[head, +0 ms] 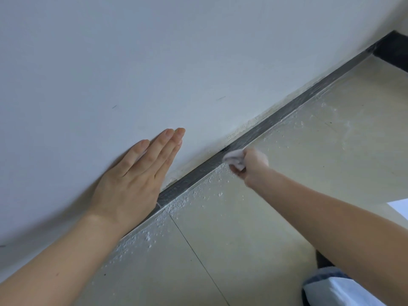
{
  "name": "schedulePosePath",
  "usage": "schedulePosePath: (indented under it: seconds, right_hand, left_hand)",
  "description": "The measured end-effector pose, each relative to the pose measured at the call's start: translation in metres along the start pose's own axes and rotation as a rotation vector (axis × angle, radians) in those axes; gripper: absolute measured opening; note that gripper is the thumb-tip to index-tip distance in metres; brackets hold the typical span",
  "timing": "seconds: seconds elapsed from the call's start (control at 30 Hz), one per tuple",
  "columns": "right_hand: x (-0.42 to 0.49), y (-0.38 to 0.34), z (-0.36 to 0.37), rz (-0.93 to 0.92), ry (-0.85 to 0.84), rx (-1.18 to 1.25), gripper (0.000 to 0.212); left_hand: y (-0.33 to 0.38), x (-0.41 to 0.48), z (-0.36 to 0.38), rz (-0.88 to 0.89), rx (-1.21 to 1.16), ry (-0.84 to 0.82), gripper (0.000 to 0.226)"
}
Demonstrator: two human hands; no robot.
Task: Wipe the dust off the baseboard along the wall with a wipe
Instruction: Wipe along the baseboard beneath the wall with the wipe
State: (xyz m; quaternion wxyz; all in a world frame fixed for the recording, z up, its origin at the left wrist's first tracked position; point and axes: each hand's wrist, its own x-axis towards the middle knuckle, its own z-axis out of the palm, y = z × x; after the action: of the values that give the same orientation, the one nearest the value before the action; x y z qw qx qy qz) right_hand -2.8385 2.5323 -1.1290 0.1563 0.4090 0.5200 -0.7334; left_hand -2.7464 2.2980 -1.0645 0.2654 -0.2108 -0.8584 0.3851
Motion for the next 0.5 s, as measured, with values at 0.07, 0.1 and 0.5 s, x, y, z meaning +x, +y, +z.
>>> schedulePosePath:
  seconds: [0.07, 0.1, 0.5]
  right_hand:
    - [-0.019, 0.025, 0.009, 0.148, -0.068, -0.195, 0.015]
    - [-0.031, 0.042, 0.016, 0.217, -0.132, -0.243, 0.017]
    - [-0.014, -0.008, 0.021, 0.165, -0.086, -0.031, 0.035]
  left_hand:
    - [0.001, 0.0, 0.0, -0.005, 0.0, 0.003, 0.069]
    - [0.001, 0.0, 0.0, -0.008, -0.001, 0.002, 0.07]
    - [0.008, 0.003, -0.005, 0.034, -0.024, -0.056, 0.07]
